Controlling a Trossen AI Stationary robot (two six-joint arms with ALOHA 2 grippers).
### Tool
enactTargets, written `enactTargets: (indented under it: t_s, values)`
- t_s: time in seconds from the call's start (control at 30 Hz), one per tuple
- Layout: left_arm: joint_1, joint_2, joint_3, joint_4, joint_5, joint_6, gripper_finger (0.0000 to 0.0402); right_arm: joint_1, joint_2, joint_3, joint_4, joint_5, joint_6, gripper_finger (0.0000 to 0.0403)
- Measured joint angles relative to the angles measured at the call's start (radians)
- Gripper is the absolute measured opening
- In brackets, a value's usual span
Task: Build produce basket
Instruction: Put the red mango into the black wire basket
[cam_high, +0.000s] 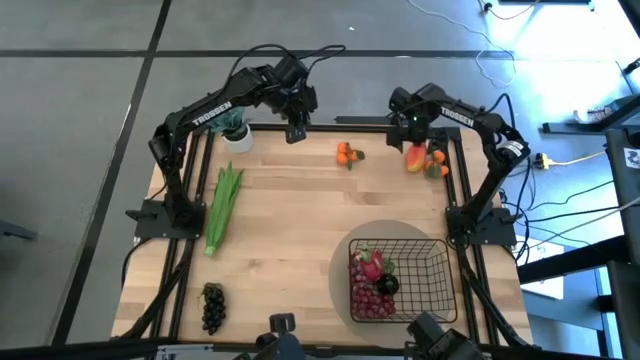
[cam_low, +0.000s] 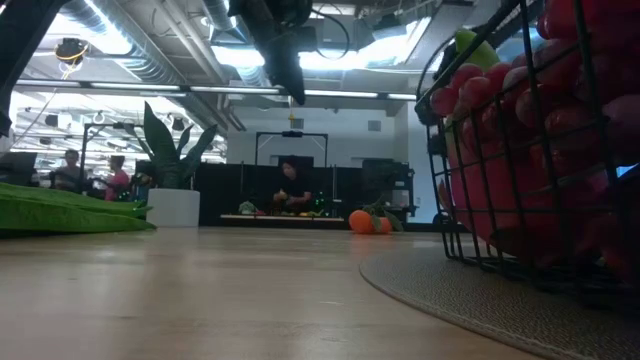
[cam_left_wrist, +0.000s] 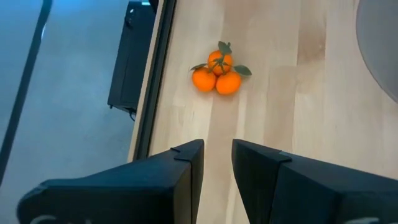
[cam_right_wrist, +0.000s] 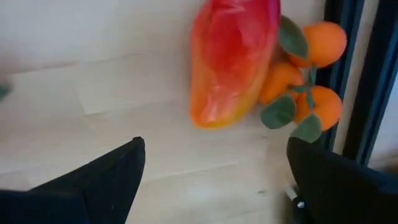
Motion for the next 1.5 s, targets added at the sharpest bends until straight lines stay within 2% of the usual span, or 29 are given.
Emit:
enactTargets:
  t_s: [0.37,0.6,1.17,1.5]
  values:
    - [0.000,0.000,0.000,0.015,0.000,0.001,0.0071,-0.052,0.000,-0.180,0.220,0.039,-0.003,0.0375]
    - [0.000,0.000,0.000,0.015,0.000,0.001,0.0071,-0.066,0.000,-0.249,0.390,0.061,-0.003,0.0375]
    - [0.000,0.000,0.000,0.015,0.000,-0.008,0.0071,-0.066,-0.001,-0.346,0.448,0.067,-0.010,0.0375]
    - [0.000,0.000,0.000,0.016,0.000,-0.008,0.0071,-0.066,-0.001,-0.357,0.467,0.073,-0.031,0.0375]
